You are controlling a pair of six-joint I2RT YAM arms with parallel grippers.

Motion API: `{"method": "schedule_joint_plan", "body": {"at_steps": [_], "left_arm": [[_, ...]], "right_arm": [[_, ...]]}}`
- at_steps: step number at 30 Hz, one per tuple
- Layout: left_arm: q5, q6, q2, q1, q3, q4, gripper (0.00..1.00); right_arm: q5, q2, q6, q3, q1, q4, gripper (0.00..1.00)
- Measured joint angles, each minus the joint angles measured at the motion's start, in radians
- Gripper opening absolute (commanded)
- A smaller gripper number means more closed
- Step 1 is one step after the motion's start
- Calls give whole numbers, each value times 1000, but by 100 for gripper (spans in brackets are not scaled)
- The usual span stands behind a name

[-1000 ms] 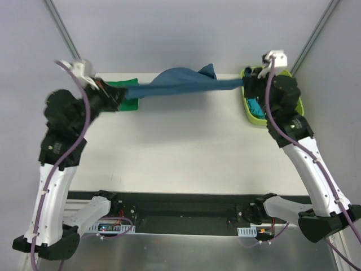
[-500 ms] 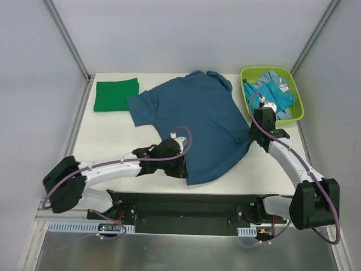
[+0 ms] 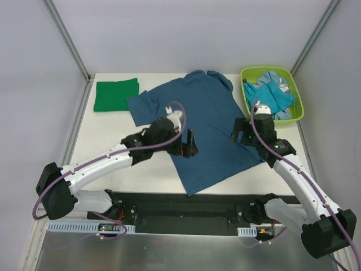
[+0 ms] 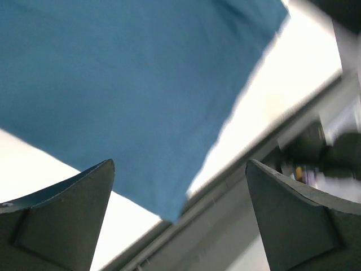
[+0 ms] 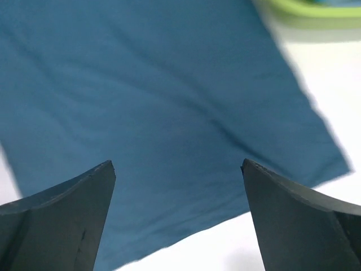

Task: Fold and stack the t-shirts
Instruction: Flatten out the tshirt

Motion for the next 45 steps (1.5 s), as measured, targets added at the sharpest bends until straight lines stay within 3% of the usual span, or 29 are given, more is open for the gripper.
{"method": "schedule_joint_plan", "body": {"at_steps": [4, 8, 12, 18, 25, 29, 36, 40, 45], "left_arm": [[-14, 27, 63, 241, 99, -13, 99], [-21, 77, 304, 430, 298, -19, 99], [24, 109, 583, 544, 509, -27, 99], [28, 147, 813, 628, 613, -89, 99], [33, 155, 838, 620, 616, -140, 99], [40, 137, 779, 621, 521, -111, 99], [65, 28, 414, 567, 84, -169, 99], [104, -45, 127, 424, -124, -237, 99], [188, -68, -106, 265, -157, -254, 99]], "right_arm": [[-75, 45, 51, -31, 194, 24, 96], [-143, 262, 73, -17, 370, 71, 96], [-176, 439, 73, 50, 419, 61, 96], [-209, 525, 95, 65, 421, 84, 96], [-218, 550, 129, 8, 418, 103, 96], [-225, 544, 145, -3, 400, 110, 96], [-245, 463, 158, -75, 237, 98, 96], [-243, 396, 144, -121, 101, 41, 96], [-204, 326, 112, -125, 38, -52, 96]]}}
